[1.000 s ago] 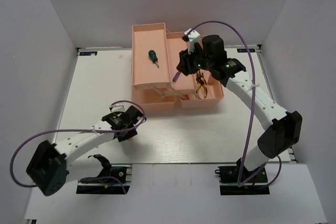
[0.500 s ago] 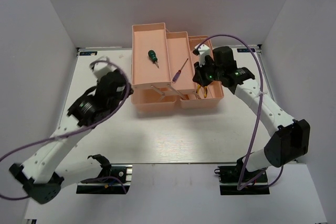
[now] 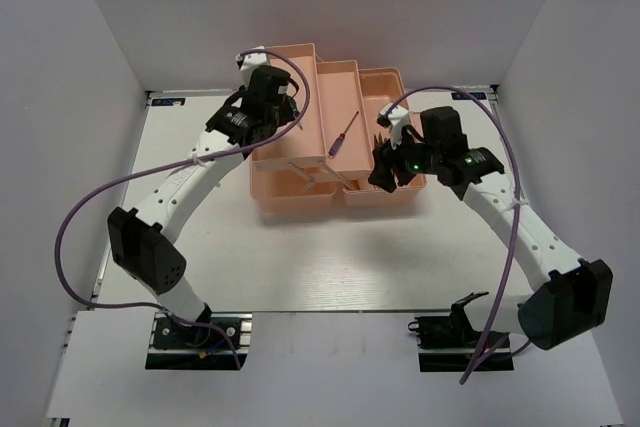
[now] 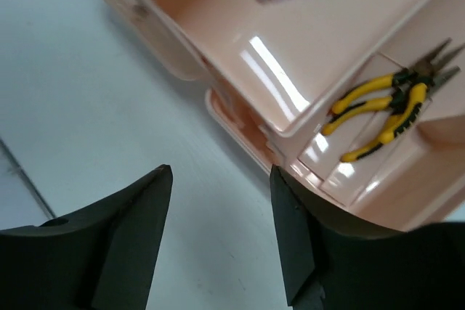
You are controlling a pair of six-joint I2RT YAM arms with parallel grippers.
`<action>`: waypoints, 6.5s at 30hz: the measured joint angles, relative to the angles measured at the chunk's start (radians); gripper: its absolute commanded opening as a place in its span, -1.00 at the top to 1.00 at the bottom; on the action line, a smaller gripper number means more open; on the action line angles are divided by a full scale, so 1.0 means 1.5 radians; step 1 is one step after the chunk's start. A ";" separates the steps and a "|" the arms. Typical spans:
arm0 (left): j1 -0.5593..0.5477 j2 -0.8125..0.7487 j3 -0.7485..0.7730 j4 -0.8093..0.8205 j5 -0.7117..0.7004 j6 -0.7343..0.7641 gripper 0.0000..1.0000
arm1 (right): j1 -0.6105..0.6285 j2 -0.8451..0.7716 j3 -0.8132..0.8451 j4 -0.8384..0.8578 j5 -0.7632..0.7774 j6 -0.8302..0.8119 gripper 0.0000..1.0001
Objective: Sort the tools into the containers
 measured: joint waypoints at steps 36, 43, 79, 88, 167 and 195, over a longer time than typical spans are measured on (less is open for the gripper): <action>0.052 -0.675 -0.610 -0.226 0.052 -0.246 -0.31 | 0.311 0.293 0.060 0.194 -0.093 -0.548 -0.34; 0.052 -0.739 -0.761 -0.152 0.151 -0.303 -0.33 | 0.340 0.354 0.078 0.255 0.019 -0.542 -0.31; 0.158 -0.272 -1.031 0.713 0.431 -0.542 0.48 | 0.343 0.293 0.155 0.126 0.117 -0.391 1.00; 0.208 -0.066 -0.892 0.872 0.494 -0.525 0.19 | 0.336 0.255 0.139 0.116 0.101 -0.366 1.00; 0.132 0.397 0.030 0.862 0.995 -0.499 -0.11 | -0.315 0.506 0.288 -0.164 -0.184 0.021 1.00; 0.162 0.186 -0.232 0.288 0.774 0.000 -0.14 | -0.298 0.596 0.606 -0.108 0.027 0.012 1.00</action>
